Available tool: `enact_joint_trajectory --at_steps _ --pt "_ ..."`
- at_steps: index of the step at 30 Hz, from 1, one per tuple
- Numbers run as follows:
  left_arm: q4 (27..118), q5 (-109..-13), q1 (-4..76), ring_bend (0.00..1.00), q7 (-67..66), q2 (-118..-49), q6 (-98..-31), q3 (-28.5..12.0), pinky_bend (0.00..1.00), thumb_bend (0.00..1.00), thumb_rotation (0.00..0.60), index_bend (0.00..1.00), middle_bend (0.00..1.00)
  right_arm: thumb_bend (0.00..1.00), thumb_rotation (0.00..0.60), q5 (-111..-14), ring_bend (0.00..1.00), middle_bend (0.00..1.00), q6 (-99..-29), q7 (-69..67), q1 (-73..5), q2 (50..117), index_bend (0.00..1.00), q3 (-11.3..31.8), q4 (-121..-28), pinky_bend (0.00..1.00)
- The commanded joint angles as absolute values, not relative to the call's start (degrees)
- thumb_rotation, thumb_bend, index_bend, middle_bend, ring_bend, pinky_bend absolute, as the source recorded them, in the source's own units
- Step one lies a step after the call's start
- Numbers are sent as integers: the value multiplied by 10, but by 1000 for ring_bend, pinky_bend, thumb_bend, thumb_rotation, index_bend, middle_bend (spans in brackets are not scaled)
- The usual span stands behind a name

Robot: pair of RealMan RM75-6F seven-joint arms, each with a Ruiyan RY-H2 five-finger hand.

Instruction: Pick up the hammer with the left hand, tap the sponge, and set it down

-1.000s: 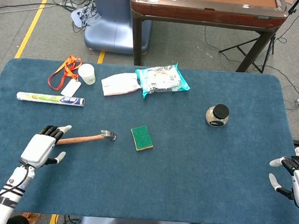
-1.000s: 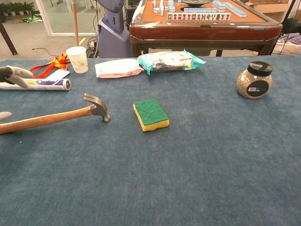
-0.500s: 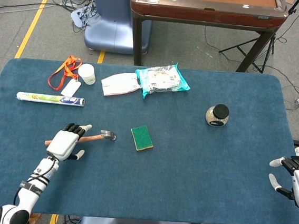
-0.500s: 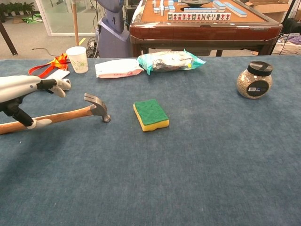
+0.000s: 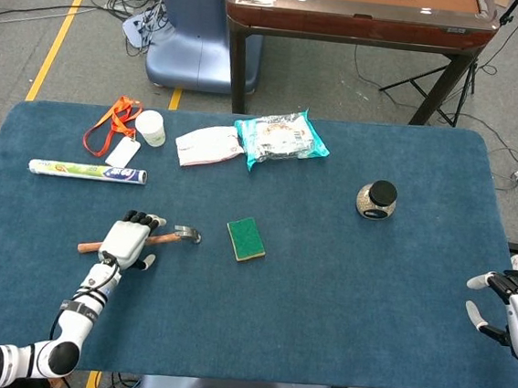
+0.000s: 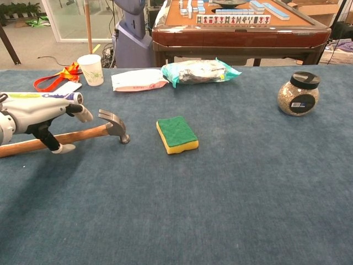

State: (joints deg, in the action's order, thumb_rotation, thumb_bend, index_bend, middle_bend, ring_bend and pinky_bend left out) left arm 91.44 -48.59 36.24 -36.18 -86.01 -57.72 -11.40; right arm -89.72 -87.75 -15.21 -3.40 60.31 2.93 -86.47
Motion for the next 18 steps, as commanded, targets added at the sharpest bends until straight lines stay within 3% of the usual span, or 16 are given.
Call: enact_joint_trajectory --at_steps 1,10,14,18 --pt "909 -466 374 120 -373 -865 -579 -113 68 281 599 211 189 323 600 -896 393 451 -878 -154 -34 603 457 30 -864 259" --pt "904 -446 387 150 -375 -871 -592 -108 68 281 509 268 259 323 600 -898 393 451 -876 -155 -35 602 457 29 -864 259" --pt "901 -436 393 158 -378 -874 -594 -105 68 281 404 281 277 323 600 -898 393 451 -878 -157 -34 602 457 29 -863 259" --pt "901 -422 398 160 -384 -875 -597 -102 68 281 401 282 284 323 600 -899 393 451 -877 -159 -35 602 457 28 -863 259"
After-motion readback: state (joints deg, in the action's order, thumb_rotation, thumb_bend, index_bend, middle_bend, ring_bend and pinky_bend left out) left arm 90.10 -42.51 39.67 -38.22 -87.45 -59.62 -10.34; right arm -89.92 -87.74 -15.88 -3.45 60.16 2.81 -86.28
